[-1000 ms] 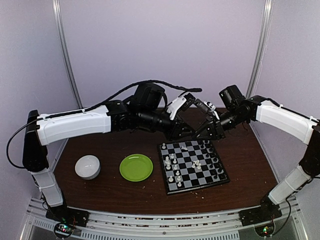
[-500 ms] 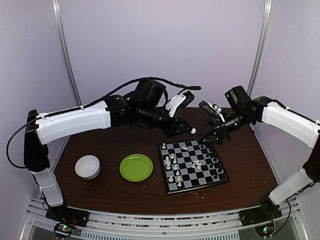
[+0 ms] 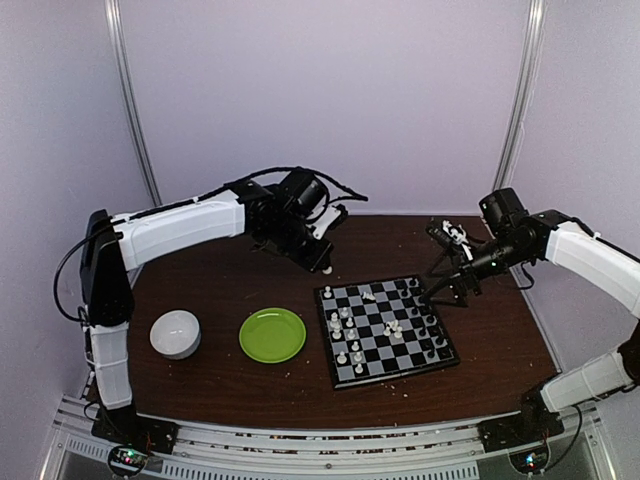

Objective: Set up the chess pieces on the board
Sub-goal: Place the bishop on c1.

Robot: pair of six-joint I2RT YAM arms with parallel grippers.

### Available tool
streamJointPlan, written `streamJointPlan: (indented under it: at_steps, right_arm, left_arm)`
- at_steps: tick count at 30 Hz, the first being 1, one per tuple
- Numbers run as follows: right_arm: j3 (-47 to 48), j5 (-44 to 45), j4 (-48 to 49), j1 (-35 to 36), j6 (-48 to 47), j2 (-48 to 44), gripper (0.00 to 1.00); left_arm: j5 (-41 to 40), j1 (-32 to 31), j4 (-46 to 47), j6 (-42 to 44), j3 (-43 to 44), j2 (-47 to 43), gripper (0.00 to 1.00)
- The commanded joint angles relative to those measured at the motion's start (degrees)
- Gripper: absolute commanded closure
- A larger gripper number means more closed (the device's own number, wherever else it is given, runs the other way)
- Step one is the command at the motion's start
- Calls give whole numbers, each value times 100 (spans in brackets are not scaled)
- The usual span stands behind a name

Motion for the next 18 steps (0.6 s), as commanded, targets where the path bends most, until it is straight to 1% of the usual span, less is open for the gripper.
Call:
streamJointPlan:
  at_steps: [1, 8, 18]
  right_arm:
    - [50, 122, 66, -35, 30, 96, 1]
    - [24, 151, 123, -40, 64, 121, 1]
    - [60, 130, 61, -33, 29, 239, 0]
  left_arm:
    - [-153, -58, -482, -69, 400, 365, 94]
    - [39, -58, -482, -65, 526, 806, 94]
    - [178, -58, -478, -69, 656, 1207, 93]
